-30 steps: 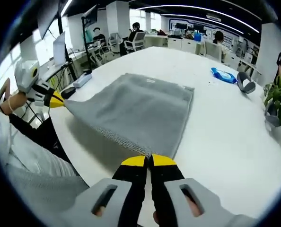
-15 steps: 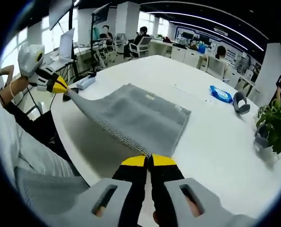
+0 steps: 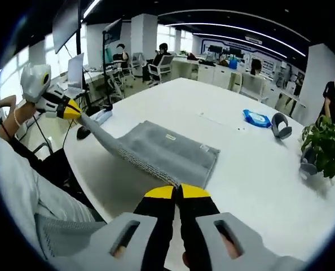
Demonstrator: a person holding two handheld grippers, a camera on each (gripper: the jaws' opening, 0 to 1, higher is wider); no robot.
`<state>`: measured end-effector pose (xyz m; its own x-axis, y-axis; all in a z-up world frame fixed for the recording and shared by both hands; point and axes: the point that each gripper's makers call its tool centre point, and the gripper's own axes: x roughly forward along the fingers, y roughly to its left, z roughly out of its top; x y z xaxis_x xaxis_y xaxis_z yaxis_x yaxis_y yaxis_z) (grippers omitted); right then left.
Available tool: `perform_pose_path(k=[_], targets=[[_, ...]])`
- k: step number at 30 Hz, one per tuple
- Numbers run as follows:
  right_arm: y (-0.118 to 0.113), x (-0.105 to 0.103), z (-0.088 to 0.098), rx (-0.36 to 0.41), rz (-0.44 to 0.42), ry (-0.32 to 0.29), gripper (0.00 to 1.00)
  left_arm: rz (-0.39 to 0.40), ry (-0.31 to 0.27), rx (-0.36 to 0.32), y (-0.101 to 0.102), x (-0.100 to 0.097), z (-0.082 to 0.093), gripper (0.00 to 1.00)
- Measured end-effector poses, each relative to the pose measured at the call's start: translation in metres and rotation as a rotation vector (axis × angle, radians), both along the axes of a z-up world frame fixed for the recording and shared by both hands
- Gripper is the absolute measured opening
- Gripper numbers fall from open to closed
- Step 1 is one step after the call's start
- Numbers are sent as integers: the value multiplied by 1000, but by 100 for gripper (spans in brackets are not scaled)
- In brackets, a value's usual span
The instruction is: Fold the towel on the table until its edges align and the towel forms a compact rectangular stack.
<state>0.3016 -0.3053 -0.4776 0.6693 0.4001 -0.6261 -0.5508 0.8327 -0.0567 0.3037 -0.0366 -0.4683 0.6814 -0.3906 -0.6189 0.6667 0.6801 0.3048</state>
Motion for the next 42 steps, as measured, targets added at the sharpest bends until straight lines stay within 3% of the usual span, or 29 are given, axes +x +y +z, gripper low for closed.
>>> perform_pose_path(k=[7,20,30,35,42], targets=[[-1,6,16,8,-3,-33,0,-11,-38,4,-1,6,17,2],[-1,39,35,-52,10,-85,0,-22,-64,-2,-5,40,24,2],[1,80,29,-93,18,-116,0,18,-49,-48,-1,71,17,2],[3,95,25,-111,34,-115,0,21,-50,-31,1,88,12,2],[1,122,5,-144,52,-94,0,44,-23,-52,1,112,-6,2]])
